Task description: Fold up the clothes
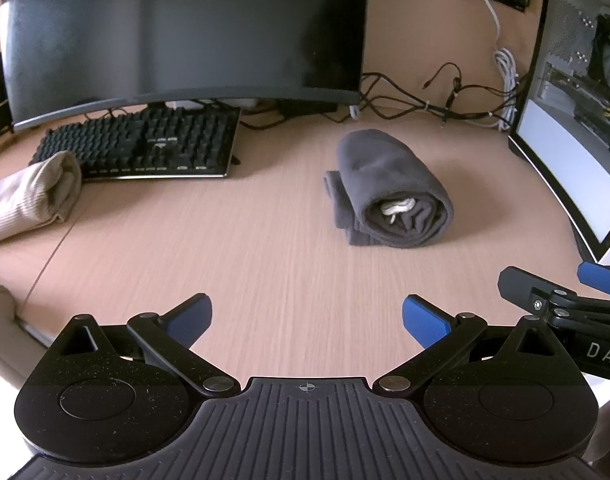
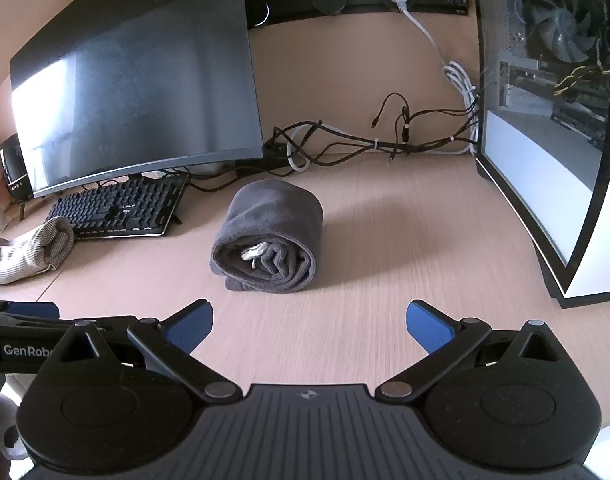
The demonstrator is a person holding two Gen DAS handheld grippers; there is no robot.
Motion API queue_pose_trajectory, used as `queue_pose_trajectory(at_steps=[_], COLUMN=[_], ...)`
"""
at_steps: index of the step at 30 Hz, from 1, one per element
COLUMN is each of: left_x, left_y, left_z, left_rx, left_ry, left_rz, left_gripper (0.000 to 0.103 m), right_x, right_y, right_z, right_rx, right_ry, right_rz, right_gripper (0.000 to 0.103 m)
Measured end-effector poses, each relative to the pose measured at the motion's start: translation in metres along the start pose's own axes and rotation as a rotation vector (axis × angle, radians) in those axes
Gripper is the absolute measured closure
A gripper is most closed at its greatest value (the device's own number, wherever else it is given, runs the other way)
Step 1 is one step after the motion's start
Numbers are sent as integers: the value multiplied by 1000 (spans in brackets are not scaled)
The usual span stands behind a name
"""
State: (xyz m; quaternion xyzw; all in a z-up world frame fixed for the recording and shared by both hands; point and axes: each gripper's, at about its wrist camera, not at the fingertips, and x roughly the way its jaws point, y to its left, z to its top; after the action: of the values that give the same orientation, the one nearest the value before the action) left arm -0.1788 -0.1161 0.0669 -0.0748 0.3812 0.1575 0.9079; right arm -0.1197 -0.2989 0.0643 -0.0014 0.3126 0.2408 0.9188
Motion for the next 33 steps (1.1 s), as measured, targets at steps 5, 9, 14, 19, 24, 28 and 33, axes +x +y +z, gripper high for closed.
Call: queue_pose_trajectory(at_steps=[5,9,14,19,24,28,33], left_x=[3,5,8,11,15,18,22], left_y=[-1,-2,-2,-2,-2,0,1], left_z=[0,1,3,5,6,6,7], left_rx=[-3,0,3,6,5,5,4], left_ry=[9,12,17,24,33,41,50], left_rz=[1,2,5,6,8,7,5], left_gripper=[0,0,0,0,0,0,0], right_x=[3,5,9,14,18,22,26], right_y=[-1,-3,-3,-4,-4,-4,-5], right_z=[1,1,1,2,2,2,2], right_rx=[-2,1,5,11,13,14,15], right_ry=[10,18,25,34,44,52,61], right_rz=[0,3,3,4,5,6,5], right_gripper=[0,0,0,0,0,0,0])
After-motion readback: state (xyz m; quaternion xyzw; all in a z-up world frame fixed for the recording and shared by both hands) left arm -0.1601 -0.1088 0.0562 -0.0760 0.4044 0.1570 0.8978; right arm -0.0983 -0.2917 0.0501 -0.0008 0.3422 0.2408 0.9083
